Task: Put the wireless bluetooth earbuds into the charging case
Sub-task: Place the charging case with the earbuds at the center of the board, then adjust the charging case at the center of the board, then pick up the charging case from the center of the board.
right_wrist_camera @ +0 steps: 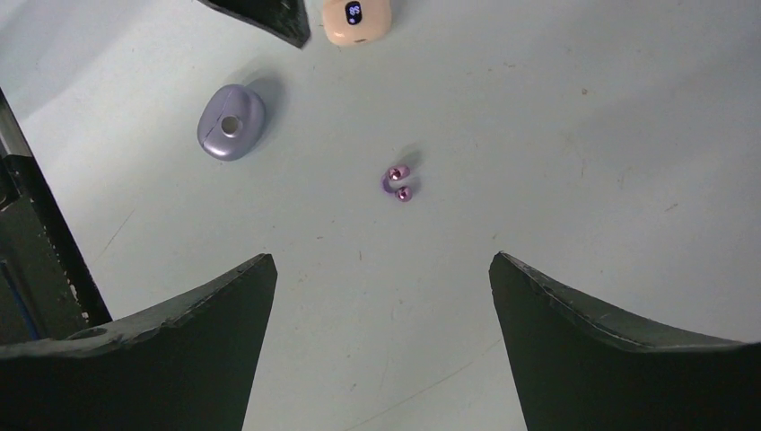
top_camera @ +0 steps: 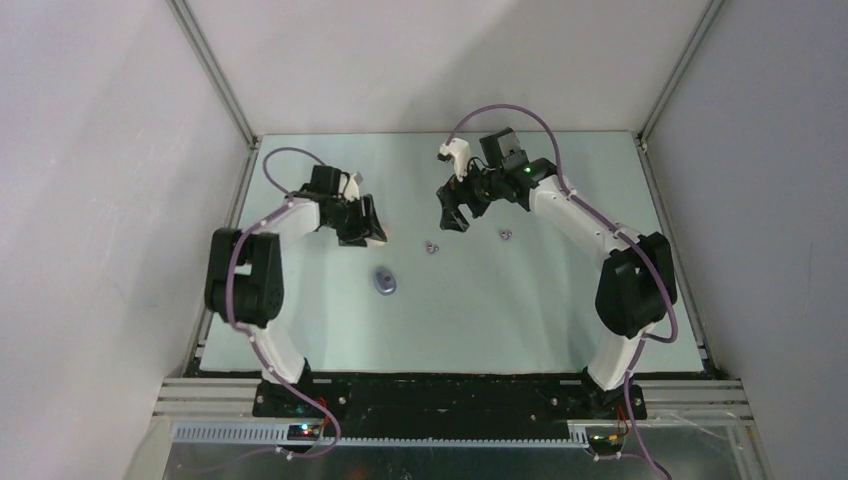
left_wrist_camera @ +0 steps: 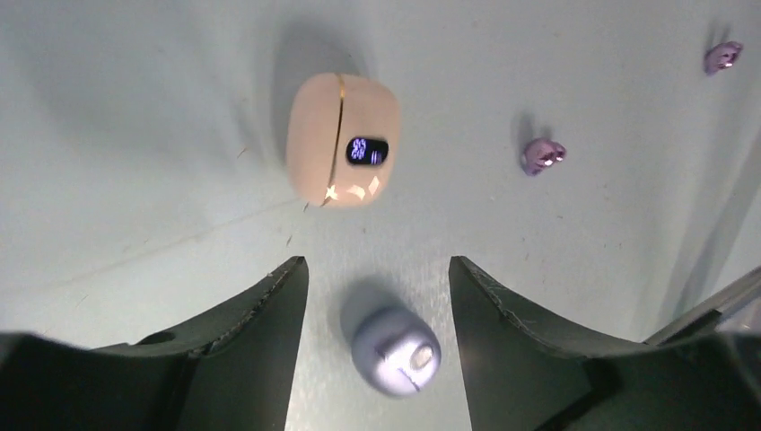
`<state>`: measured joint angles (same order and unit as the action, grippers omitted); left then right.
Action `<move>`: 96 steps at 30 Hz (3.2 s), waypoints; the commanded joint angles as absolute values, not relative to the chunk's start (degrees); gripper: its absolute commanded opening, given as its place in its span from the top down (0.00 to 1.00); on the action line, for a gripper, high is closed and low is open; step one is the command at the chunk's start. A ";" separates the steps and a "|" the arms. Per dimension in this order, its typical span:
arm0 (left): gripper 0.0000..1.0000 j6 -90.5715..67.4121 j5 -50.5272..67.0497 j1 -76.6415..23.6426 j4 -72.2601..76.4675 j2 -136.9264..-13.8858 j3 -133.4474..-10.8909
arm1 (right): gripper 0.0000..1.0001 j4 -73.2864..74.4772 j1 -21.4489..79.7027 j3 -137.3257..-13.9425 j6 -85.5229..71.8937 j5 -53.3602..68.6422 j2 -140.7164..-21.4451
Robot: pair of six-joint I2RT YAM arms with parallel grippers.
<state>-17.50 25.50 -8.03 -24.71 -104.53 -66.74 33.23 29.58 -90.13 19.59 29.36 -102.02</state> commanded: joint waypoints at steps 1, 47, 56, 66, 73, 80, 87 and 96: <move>0.36 -11.84 17.49 -7.17 -29.56 -88.56 -67.70 | 0.07 31.69 32.09 -93.03 20.79 30.60 -103.43; 0.40 -23.33 21.35 8.57 -29.17 -59.63 -41.84 | 0.24 28.39 52.78 -98.11 70.35 29.90 -125.63; 0.41 -23.12 22.52 8.94 -29.42 -57.94 -41.25 | 0.25 27.53 53.91 -102.27 69.85 33.82 -129.16; 0.41 -23.54 24.08 9.34 -28.54 -56.56 -40.03 | 0.24 54.64 52.06 -123.86 66.18 34.41 -139.36; 0.42 -24.31 24.80 9.44 -27.01 -56.81 -39.49 | 0.25 60.03 51.25 -124.92 66.58 33.28 -139.68; 0.42 -24.73 24.55 9.54 -26.94 -57.37 -39.75 | 0.23 47.23 51.30 -121.68 50.93 27.52 -137.61; 0.43 -24.73 24.52 9.68 -26.77 -57.67 -40.03 | 0.13 39.57 51.64 -115.29 29.87 21.35 -131.43; 0.43 -25.70 25.14 9.76 -25.00 -58.18 -39.34 | 0.13 37.49 53.10 -107.38 10.89 16.32 -125.63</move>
<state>-24.49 23.53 9.13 -27.29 -58.11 -39.72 40.07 52.27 -108.57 24.82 18.72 -130.80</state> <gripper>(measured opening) 0.570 0.886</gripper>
